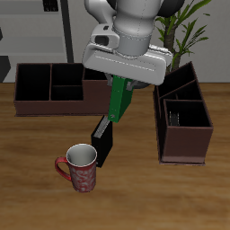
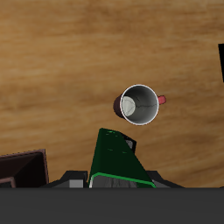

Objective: Place the yellow book into the left desk caddy's right compartment and place the green book into the back desk caddy's front compartment and place the black book into the back desk caddy's back compartment

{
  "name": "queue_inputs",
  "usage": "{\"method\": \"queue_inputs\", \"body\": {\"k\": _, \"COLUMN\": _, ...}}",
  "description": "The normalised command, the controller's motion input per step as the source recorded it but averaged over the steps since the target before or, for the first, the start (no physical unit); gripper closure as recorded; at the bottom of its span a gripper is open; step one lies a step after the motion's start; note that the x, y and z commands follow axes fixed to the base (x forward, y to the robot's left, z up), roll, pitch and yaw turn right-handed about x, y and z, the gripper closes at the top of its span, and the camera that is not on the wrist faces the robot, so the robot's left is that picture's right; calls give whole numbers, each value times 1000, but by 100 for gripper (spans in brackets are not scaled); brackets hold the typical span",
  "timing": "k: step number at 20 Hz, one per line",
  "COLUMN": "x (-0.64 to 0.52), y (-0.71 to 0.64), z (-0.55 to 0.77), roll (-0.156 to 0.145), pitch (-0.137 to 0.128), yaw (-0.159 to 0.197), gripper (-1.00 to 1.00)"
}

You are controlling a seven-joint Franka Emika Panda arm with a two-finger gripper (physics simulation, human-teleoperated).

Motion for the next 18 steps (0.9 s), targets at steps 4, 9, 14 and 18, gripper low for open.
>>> {"method": "queue_inputs", "body": {"k": 4, "x": -529, "y": -167, "z": 133, "roll": -4, "pitch": -26, "yaw": 36, "gripper": 100}}
{"method": "queue_inputs", "body": {"k": 9, "x": -656, "y": -216, "z": 9, "roll": 73, "pitch": -25, "yaw": 91, "gripper": 100}}
{"method": "queue_inputs", "body": {"k": 14, "x": -543, "y": -246, "z": -128, "roll": 131, "pitch": 15, "yaw": 95, "gripper": 100}}
{"method": "queue_inputs", "body": {"k": 18, "x": -561, "y": -381, "z": -162, "roll": 99, "pitch": 4, "yaw": 132, "gripper": 100}}
